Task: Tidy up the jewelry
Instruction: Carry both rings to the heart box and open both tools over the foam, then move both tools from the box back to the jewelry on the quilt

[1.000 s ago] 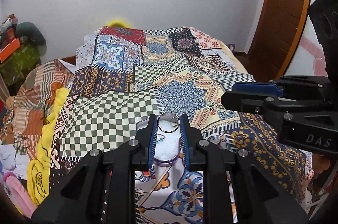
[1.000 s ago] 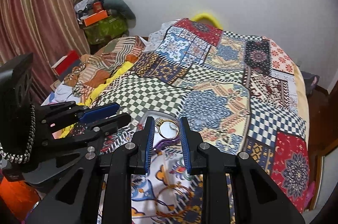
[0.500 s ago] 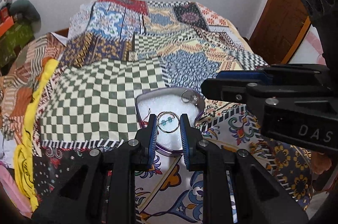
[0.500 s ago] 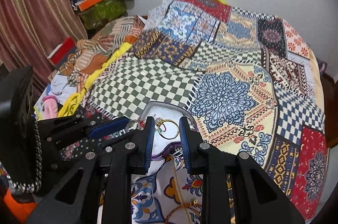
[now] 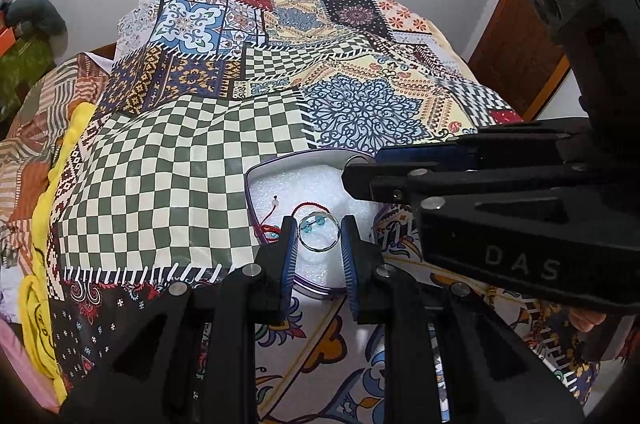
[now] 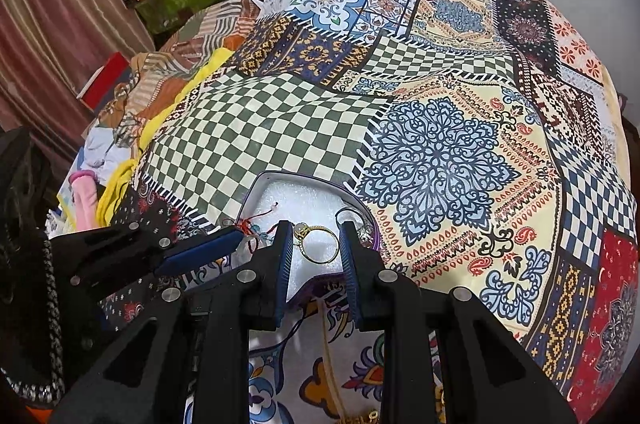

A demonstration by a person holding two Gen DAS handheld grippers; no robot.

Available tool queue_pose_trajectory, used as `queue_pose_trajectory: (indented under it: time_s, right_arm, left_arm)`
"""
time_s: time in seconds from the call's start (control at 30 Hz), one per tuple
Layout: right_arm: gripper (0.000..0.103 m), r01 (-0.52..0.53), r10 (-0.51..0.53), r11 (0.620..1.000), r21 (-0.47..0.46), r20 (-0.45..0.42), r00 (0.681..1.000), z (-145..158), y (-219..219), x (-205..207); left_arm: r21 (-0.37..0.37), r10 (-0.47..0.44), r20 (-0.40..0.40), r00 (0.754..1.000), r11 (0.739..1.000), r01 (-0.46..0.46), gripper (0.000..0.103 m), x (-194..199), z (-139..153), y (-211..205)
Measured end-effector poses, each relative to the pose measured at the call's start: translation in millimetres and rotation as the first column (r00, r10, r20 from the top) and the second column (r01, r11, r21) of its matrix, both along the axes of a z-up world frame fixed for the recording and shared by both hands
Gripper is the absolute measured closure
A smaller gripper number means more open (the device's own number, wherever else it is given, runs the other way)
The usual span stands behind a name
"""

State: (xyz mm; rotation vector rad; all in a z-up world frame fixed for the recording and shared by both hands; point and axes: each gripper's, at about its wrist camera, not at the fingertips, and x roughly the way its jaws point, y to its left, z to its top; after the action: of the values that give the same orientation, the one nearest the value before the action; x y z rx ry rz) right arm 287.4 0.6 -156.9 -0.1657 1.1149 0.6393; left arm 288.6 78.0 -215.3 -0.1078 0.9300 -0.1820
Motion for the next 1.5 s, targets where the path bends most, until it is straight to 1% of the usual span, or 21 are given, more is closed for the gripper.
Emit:
queue_pose_trajectory:
  time_s: [0.17, 0.23, 0.27, 0.37, 0.43, 0.6, 0.67, 0.73, 0.77, 0.97, 1.1, 1.2, 1.37, 1.5]
  right_arm:
    - [0.081, 0.001, -0.001, 1.0, 0.015, -0.043, 0.999, -2.9, -1.4, 3.1]
    - [0.081, 0.007, -0.007, 1.0, 0.009, -0.041, 0.999, -3.2, -2.4, 3.5]
    - [0.081, 0.008, -0.008, 1.0, 0.004, -0.037, 0.999, -2.9, -3.0, 3.3]
    - [0.081, 0.01, -0.01, 1.0, -0.003, -0.031, 0.999, -0.5, -5.3, 2.1]
    - [0.081, 0.014, -0.014, 1.0, -0.004, -0.026, 1.0, 2.1, -7.5, 1.1]
    - [0.079, 0.026, -0.026, 1.0, -0.002, 0.012, 1.0, 13.0, -15.1, -4.4]
    - [0.071, 0.032, -0.032, 0.999, 0.002, 0.036, 0.999, 19.3, -19.1, -8.4]
    - [0.066, 0.038, -0.039, 0.999, 0.009, 0.057, 0.998, 24.5, -22.8, -12.4]
    - [0.065, 0.04, -0.041, 0.999, 0.015, 0.065, 0.997, 27.6, -25.4, -15.0]
    - [0.065, 0.042, -0.043, 0.999, 0.014, 0.119, 0.992, 41.6, -36.2, -31.1]
    - [0.065, 0.049, -0.053, 0.998, 0.03, 0.13, 0.99, 49.2, -48.5, -41.6]
    - [0.065, 0.067, -0.072, 0.997, 0.039, 0.15, 0.986, 55.9, -62.3, -50.2]
    - [0.065, 0.081, -0.086, 0.996, 0.035, 0.185, 0.979, 62.3, -83.0, -67.5]
    - [0.065, 0.091, -0.095, 0.995, 0.031, 0.195, 0.976, 60.6, -99.2, -78.2]
  left_arm:
    - [0.01, 0.007, -0.002, 1.0, 1.0, -0.007, 0.083, 0.8, -0.9, 0.5]
    - [0.014, 0.005, 0.0, 1.0, 1.0, -0.005, 0.082, -0.2, 0.1, -0.4]
    - [0.017, 0.005, 0.0, 1.0, 1.0, -0.005, 0.081, -0.7, 0.7, -0.8]
    - [0.024, 0.018, -0.004, 1.0, 1.0, -0.018, 0.07, -2.4, 1.8, -0.3]
    - [0.025, 0.023, -0.002, 1.0, 0.999, -0.023, 0.069, -5.1, 3.3, 0.3]
    - [0.025, 0.043, 0.012, 0.999, 0.999, -0.044, 0.069, -15.5, 12.4, 4.3]
    - [0.029, 0.049, 0.021, 0.999, 0.998, -0.049, 0.069, -20.6, 17.3, 5.5]
    - [0.046, 0.055, 0.032, 0.998, 0.997, -0.056, 0.069, -25.7, 22.5, 5.7]
    - [0.057, 0.057, 0.038, 0.998, 0.997, -0.059, 0.069, -29.0, 25.5, 5.6]
    - [0.088, 0.055, 0.064, 0.996, 0.994, -0.061, 0.068, -44.7, 41.3, 1.4]
    - [0.083, 0.053, 0.076, 0.996, 0.995, -0.059, 0.065, -54.9, 50.9, -2.7]
    - [0.076, 0.044, 0.079, 0.996, 0.996, -0.05, 0.064, -61.9, 54.7, -7.8]
    - [0.078, 0.017, 0.07, 0.997, 0.997, -0.022, 0.063, -69.7, 53.7, -22.3]
    - [0.067, -0.007, 0.048, 0.999, 0.998, 0.004, 0.063, -71.5, 47.4, -34.8]
